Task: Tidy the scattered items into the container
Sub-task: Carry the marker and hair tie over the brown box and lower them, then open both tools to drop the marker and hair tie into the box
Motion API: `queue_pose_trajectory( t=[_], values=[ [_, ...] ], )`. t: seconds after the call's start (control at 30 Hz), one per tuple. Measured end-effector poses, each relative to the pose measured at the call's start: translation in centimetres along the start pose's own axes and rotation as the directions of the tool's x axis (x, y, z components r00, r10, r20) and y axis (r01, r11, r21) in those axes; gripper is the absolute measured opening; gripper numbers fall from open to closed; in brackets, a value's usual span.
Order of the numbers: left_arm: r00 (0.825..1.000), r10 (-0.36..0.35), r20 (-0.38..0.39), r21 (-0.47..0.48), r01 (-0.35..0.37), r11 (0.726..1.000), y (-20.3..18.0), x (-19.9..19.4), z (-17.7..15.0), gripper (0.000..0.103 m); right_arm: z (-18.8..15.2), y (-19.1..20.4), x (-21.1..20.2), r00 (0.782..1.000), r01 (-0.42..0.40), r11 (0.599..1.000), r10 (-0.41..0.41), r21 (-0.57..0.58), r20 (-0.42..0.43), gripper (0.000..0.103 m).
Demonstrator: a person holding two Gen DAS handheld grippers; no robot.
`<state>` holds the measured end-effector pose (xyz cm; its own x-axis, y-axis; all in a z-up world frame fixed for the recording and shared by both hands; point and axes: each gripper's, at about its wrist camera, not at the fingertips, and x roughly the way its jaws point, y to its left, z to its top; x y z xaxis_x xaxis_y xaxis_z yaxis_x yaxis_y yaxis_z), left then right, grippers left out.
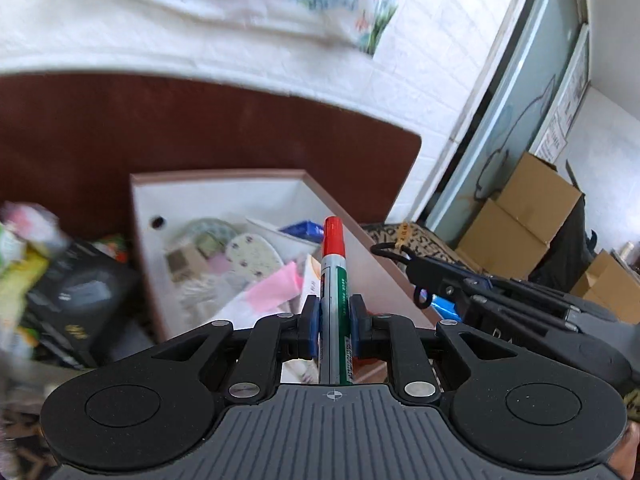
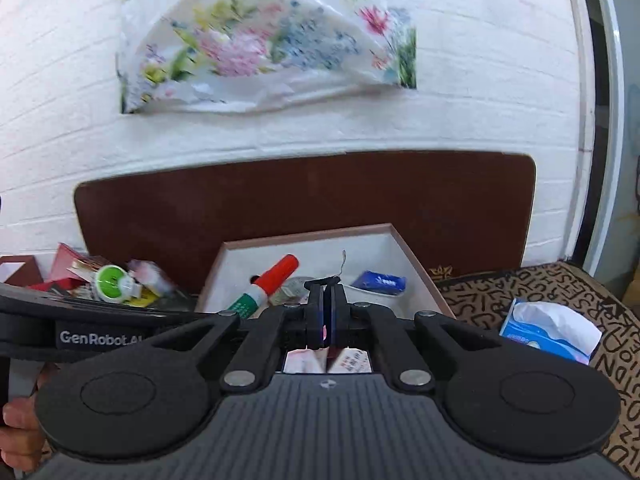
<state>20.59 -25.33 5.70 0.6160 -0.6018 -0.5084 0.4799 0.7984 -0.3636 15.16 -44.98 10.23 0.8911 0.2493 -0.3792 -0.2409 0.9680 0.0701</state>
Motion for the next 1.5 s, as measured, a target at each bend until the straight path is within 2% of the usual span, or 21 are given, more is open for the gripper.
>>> queue_pose_trajectory(
  t=[0.2, 0.33, 0.53, 0.6, 0.63, 0.67, 0.7, 0.77, 0.8, 0.83, 0.87, 0.93, 0.97, 1.03, 1.23, 1.5],
  values=[
    [0.998, -0.022, -0.063, -0.039, 0.020, 0.999, 0.3, 6.3, 0.1, 0.011, -0.7, -3.0, 3.8, 0.998, 0.021, 1.000, -0.020, 0.008, -0.054, 0.004],
    [0.996, 0.003, -0.084, -0.018, -0.005, 1.000, 0.4, 9.3, 0.1, 0.011, -1.5, -4.5, 6.4, 0.994, 0.032, 0.999, -0.031, 0.007, -0.104, 0.004],
    [0.993, 0.024, -0.115, -0.012, -0.026, 1.000, 1.2, 11.7, 0.0, 0.012, -2.4, -5.1, 8.8, 0.988, 0.040, 0.999, -0.044, -0.033, -0.148, 0.004],
    [0.992, 0.026, -0.121, -0.008, -0.027, 1.000, 1.3, 11.9, 0.1, 0.013, -2.4, -5.0, 9.1, 0.987, 0.039, 0.998, -0.045, -0.044, -0.151, 0.008],
    [0.992, 0.025, -0.120, -0.008, -0.026, 1.000, 1.4, 11.8, 0.1, 0.017, -2.4, -4.9, 9.2, 0.987, 0.046, 0.998, -0.053, -0.049, -0.149, 0.014],
    [0.993, 0.034, -0.115, -0.012, -0.036, 0.999, 1.4, 11.7, 0.2, 0.035, -2.4, -4.8, 9.2, 0.987, 0.055, 0.997, -0.062, -0.055, -0.148, 0.025],
    [0.994, 0.060, -0.096, -0.022, -0.062, 0.998, 1.6, 11.3, 0.2, 0.040, -2.4, -4.9, 9.1, 0.986, 0.073, 0.995, -0.081, -0.061, -0.145, 0.030],
    [0.992, 0.108, -0.059, -0.051, -0.111, 0.992, 2.1, 10.6, 0.4, 0.077, -2.5, -5.1, 8.8, 0.985, 0.105, 0.992, -0.113, -0.070, -0.133, 0.042],
    [0.992, 0.121, -0.044, -0.064, -0.124, 0.990, 2.4, 10.2, 0.5, 0.085, -2.5, -5.4, 8.5, 0.984, 0.113, 0.991, -0.121, -0.066, -0.130, 0.050],
    [0.994, 0.107, -0.027, -0.071, -0.109, 0.991, 2.7, 9.8, 0.6, 0.093, -2.6, -5.6, 8.2, 0.986, 0.102, 0.993, -0.109, -0.061, -0.127, 0.078],
    [0.995, 0.094, -0.015, -0.076, -0.095, 0.993, 2.8, 9.4, 0.6, 0.093, -2.7, -5.6, 7.9, 0.989, 0.088, 0.994, -0.094, -0.057, -0.115, 0.089],
    [0.997, 0.072, -0.009, -0.075, -0.072, 0.995, 2.7, 8.8, 0.6, 0.099, -2.8, -5.3, 7.0, 0.993, 0.072, 0.994, -0.079, -0.080, -0.085, 0.089],
    [0.998, 0.065, -0.008, -0.064, -0.065, 0.996, 2.5, 8.5, 0.6, 0.103, -2.8, -5.0, 6.7, 0.994, 0.068, 0.993, -0.076, -0.102, -0.083, 0.094],
    [0.998, 0.067, -0.001, -0.033, -0.067, 0.997, 2.0, 7.9, 0.4, 0.103, -2.9, -4.3, 6.4, 0.993, 0.072, 0.988, -0.085, -0.139, -0.085, 0.099],
    [0.997, 0.056, -0.047, 0.011, -0.055, 0.998, 1.2, 7.5, -0.6, 0.103, -3.4, -2.7, 5.7, 0.992, 0.070, 0.977, -0.090, -0.202, -0.093, 0.102],
    [0.997, 0.039, -0.068, -0.021, -0.040, 0.999, 1.4, 6.0, -1.1, 0.103, -3.2, -1.3, 4.4, 0.991, 0.066, 0.971, -0.090, -0.228, -0.100, 0.103]
  ],
)
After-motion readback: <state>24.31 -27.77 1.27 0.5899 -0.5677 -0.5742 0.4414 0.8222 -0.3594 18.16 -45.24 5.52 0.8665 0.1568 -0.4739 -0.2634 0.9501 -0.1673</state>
